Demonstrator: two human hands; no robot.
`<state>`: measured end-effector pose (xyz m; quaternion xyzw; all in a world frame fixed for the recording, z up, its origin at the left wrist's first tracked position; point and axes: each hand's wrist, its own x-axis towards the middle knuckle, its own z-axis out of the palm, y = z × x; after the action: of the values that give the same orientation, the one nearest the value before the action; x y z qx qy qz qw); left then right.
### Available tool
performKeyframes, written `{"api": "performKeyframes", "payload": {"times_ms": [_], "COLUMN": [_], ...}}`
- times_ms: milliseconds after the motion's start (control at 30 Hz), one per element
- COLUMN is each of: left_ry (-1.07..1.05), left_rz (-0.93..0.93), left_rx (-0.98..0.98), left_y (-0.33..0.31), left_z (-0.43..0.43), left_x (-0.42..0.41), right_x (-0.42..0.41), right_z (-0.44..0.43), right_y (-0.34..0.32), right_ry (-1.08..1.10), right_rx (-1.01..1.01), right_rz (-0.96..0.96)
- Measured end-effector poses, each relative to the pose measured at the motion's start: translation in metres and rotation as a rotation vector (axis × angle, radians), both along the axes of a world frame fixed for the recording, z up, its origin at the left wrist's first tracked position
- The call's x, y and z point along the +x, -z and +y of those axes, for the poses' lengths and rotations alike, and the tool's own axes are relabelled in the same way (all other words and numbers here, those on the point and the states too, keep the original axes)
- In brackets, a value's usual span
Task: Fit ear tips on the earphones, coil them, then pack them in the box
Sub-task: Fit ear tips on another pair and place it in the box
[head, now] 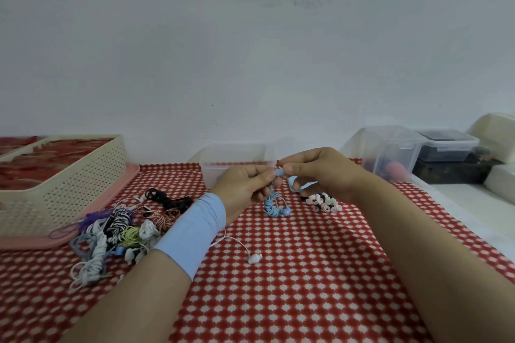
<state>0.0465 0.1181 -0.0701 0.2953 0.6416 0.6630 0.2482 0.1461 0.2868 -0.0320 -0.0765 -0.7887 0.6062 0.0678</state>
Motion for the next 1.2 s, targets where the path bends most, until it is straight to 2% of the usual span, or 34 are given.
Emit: {"api": "performKeyframes", "payload": {"times_ms": [133,267,400,667,1000,1100,1200], "left_ry": [-0.016,0.004,0.027,0.011,0.019,-0.005,-0.062], "left_rz": [0.037,-0.088,-0.139,-0.139,-0.095,-0.042,0.097], "left_rx": [-0.049,0.061,0.122,0.136,0.085,0.021,-0.096], "left_y": [0.003,0.000,-0.003,-0.006,-0.009,-0.008,-0.009], "left_z": [-0.004,-0.004,-0.002,-0.003,-0.006,-0.006,-0.008], "left_x": [-0.002,0.001,0.005,0.007,0.010,0.007,0.003], "right_x": [-0.005,-0.005,-0.005,-0.004,-0.006,-0.002,0.005], "right_z": [-0.005,-0.004,-0.001,-0.003,-0.004,-0.003,0.007], "right_y": [0.008,0.007,0.007,0.006,0.005,0.002,-0.004], "right_ry": [0.030,-0.011,-0.058,-0.074,-0.054,-0.034,0.022], "right_rx": [-0.018,-0.114,-0.186,-0.163,-0.137,-0.011,0.292], "right_rz": [-0.006,-0.008,-0.031,0.012,-0.038,-0.026,-0.037]}}
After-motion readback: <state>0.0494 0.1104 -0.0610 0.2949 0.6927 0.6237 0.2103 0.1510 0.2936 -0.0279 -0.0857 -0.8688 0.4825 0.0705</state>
